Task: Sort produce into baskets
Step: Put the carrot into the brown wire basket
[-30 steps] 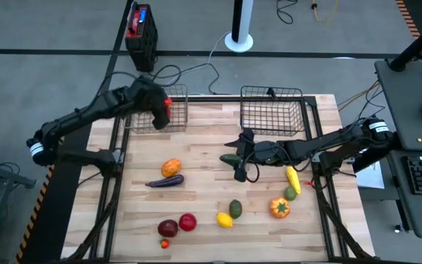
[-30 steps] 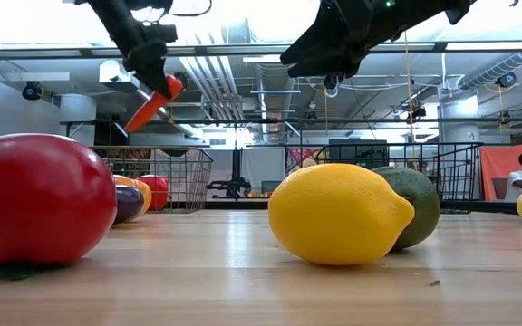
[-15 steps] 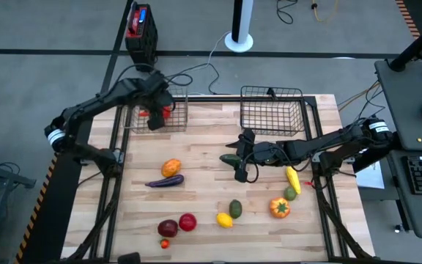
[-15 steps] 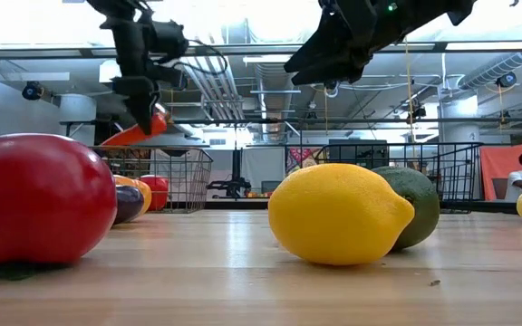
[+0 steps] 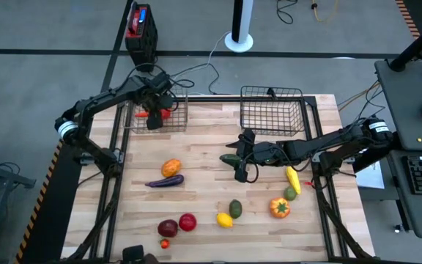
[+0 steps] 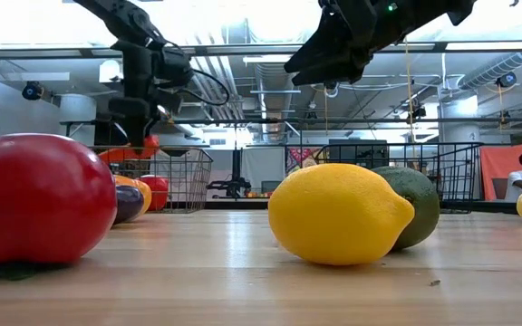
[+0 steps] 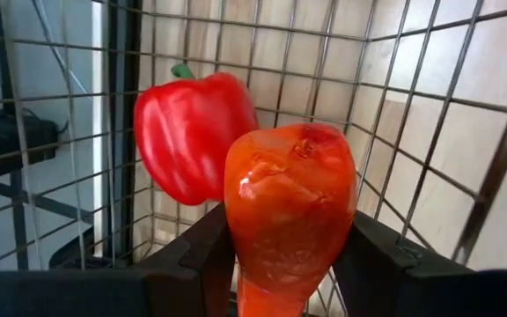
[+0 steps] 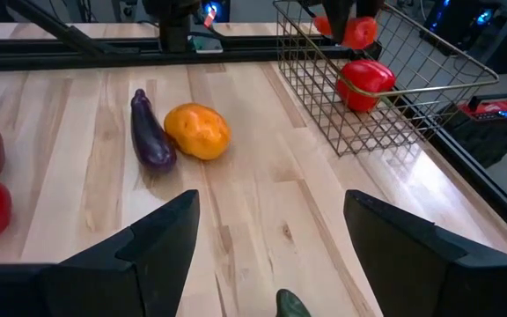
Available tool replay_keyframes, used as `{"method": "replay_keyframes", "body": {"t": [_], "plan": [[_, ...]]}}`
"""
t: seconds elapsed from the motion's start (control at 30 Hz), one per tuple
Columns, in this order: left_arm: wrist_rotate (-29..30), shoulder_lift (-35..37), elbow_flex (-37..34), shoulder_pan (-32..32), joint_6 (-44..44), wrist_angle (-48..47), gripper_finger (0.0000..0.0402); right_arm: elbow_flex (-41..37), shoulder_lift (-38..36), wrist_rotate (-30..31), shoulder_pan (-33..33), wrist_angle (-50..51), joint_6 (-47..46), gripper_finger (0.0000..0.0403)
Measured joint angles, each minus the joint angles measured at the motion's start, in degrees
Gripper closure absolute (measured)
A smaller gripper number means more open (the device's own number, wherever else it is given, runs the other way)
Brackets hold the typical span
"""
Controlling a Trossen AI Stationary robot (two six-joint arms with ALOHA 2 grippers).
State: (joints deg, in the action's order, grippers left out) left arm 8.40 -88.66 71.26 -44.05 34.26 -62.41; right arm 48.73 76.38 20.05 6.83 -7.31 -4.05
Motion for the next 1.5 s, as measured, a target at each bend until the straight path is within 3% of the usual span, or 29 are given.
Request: {"method": "replay_keyframes", "body": {"t": [0.7,1.5], "plan": [[-0.04,-7.09,3.61,-0.52,2.16,-0.06,0.0258,0.0,0.0,0.0,0.01,1.11,0.13,0.0128],[-6.52,-16.66,13.32,-1.27,4.68,-1.36,0.0258,-0.02,0.0,0.02,0.02,1.21,0.09,0.0128]]}}
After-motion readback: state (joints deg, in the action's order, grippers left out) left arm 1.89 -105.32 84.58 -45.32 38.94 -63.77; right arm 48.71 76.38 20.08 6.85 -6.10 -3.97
